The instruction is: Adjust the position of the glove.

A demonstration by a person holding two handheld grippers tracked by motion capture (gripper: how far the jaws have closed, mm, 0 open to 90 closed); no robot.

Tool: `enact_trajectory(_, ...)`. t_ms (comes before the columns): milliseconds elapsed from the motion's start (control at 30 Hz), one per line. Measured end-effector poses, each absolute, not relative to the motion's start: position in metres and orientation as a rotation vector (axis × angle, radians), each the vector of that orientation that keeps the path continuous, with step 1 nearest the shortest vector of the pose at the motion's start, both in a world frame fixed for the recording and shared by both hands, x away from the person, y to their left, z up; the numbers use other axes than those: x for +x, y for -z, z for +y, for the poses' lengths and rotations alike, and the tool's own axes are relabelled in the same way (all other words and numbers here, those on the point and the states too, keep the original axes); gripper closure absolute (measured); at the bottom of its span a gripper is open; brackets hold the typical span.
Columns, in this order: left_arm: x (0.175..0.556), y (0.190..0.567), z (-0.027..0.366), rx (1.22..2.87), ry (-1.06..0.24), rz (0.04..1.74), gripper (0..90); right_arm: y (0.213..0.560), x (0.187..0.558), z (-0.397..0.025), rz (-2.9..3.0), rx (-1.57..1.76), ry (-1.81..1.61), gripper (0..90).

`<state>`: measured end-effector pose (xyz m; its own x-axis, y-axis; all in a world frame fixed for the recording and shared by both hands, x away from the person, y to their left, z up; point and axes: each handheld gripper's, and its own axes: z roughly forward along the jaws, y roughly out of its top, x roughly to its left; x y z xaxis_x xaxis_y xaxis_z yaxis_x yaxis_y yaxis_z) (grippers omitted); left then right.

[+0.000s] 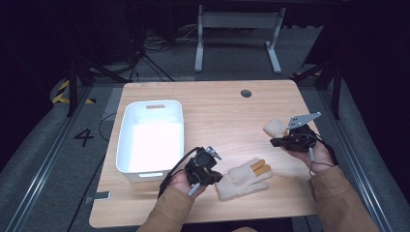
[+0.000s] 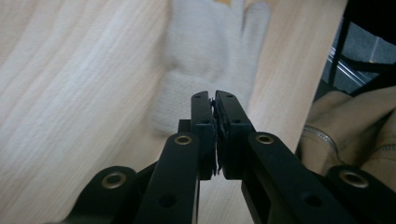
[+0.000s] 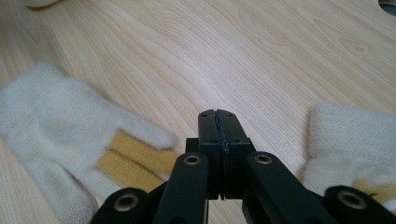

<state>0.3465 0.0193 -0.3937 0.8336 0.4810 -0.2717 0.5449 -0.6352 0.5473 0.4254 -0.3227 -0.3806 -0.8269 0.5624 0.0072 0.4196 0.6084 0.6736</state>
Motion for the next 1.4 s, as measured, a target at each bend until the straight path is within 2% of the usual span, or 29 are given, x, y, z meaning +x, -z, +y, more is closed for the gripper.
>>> enact_trajectory(400, 0.330, 0.401, -0.013, 2.456, 0.230, 0.582, 88.9, 0.383, 0.425, -0.321, 2.638, 0.812, -1.018, 89.1)
enact_trajectory(867, 0.327, 0.425, -0.037, 2.554, 0.308, 0.494, 88.9, 0.386, 0.425, -0.320, 2.648, 0.816, -1.004, 89.1)
enact_trajectory(1067, 0.329, 0.434, -0.042, 2.590, 0.321, 0.502, 88.9, 0.388, 0.424, -0.319, 2.652, 0.806, -0.997, 89.1)
enact_trajectory(1400, 0.341, 0.441, -0.038, 2.581, 0.273, 0.591, 88.5, 0.388, 0.421, -0.322, 2.647, 0.820, -0.991, 89.2)
